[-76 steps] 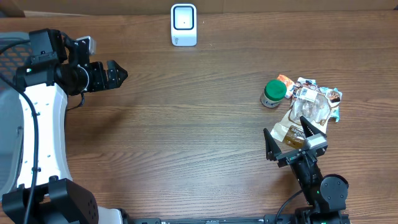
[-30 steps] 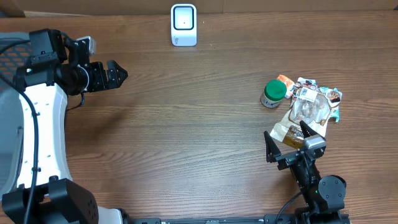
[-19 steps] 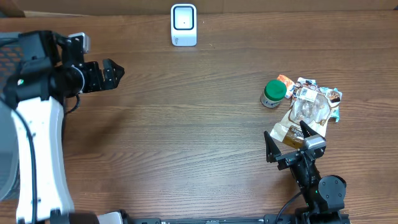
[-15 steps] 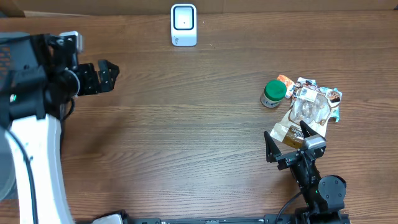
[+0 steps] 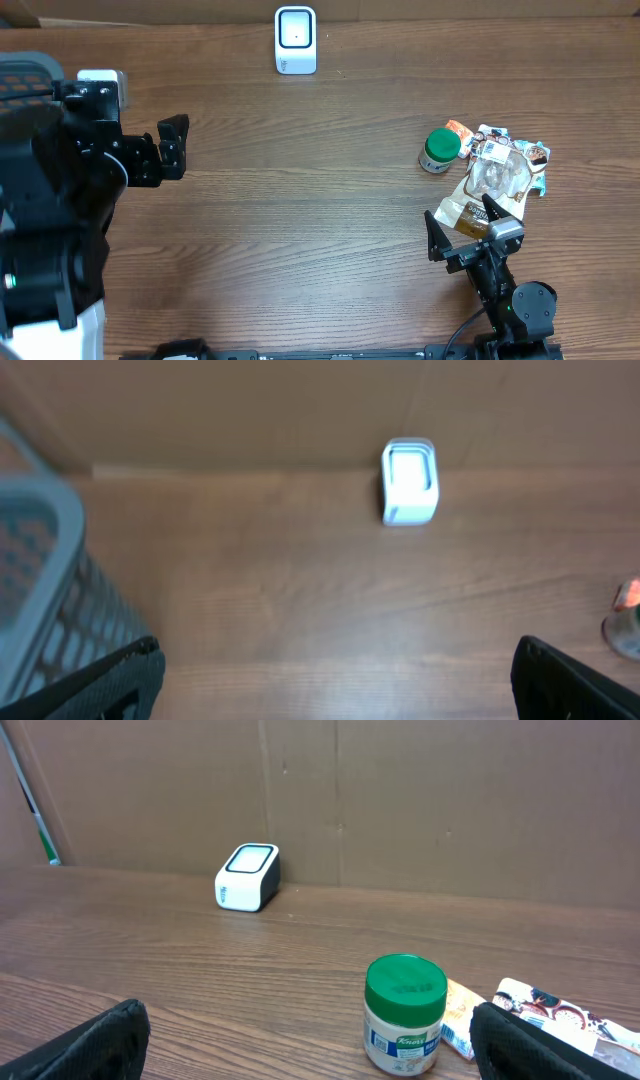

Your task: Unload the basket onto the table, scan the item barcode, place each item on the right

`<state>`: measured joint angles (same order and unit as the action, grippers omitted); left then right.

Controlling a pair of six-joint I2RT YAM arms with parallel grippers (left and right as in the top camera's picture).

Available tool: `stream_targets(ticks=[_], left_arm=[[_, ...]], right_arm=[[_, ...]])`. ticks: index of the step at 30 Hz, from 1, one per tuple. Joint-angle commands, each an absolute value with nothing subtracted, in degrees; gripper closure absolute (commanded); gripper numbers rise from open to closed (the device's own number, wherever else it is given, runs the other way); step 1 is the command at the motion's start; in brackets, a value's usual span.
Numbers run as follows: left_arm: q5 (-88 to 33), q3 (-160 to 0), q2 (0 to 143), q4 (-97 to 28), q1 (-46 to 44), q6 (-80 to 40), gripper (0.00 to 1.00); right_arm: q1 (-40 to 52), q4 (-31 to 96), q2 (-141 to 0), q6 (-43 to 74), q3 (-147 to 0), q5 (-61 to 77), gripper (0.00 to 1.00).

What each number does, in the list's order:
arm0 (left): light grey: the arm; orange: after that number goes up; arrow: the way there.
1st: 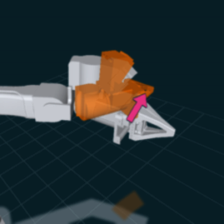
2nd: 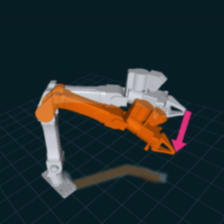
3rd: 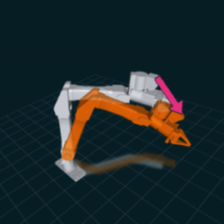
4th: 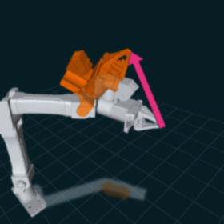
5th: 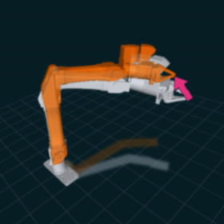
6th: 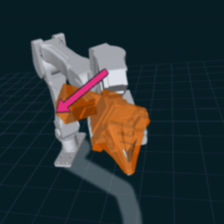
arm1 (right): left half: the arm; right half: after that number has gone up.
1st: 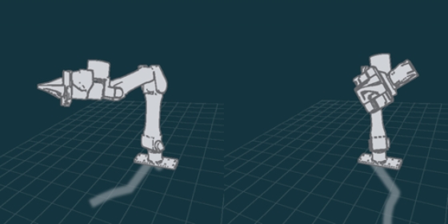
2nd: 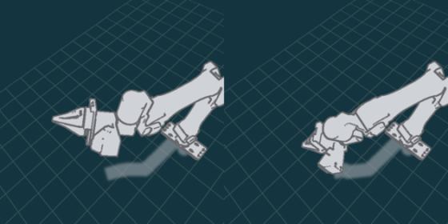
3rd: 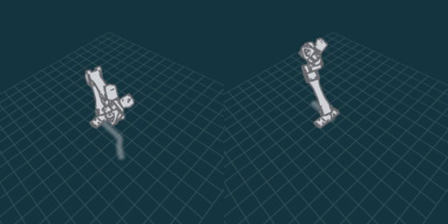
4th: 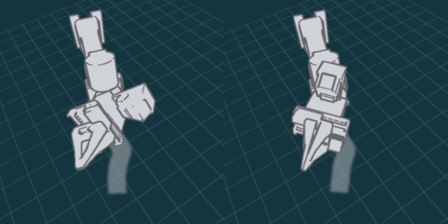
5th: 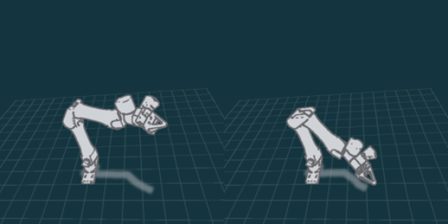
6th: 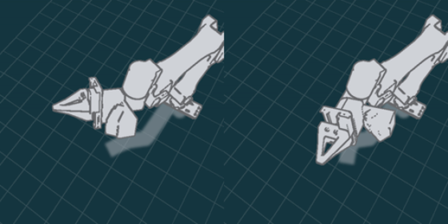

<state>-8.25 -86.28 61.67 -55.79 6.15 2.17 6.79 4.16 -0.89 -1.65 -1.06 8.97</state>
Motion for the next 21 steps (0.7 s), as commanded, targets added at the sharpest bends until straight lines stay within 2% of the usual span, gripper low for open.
stream_targets(ticks=[1,6,19,21], left_arm=[[-9.74,-81.28,56.73,-50.52,4.49,7.42,0.01],[-19.59,-63.7,46.54,-34.98,4.47,19.09,0.0],[-19.97,-19.88,20.86,2.61,4.47,22.04,0.01],[-19.97,-15.38,17.26,5.43,4.47,22.35,0.0]], right_arm=[[7.01,3.99,-0.16,-1.37,-0.47,9.02,0.0],[7.03,3.97,-0.16,-1.37,-0.47,9.02,0.0],[7.01,3.99,-0.16,-1.37,-0.47,9.02,0.0],[7.03,3.97,-0.16,-1.37,-0.47,9.02,0.0]])
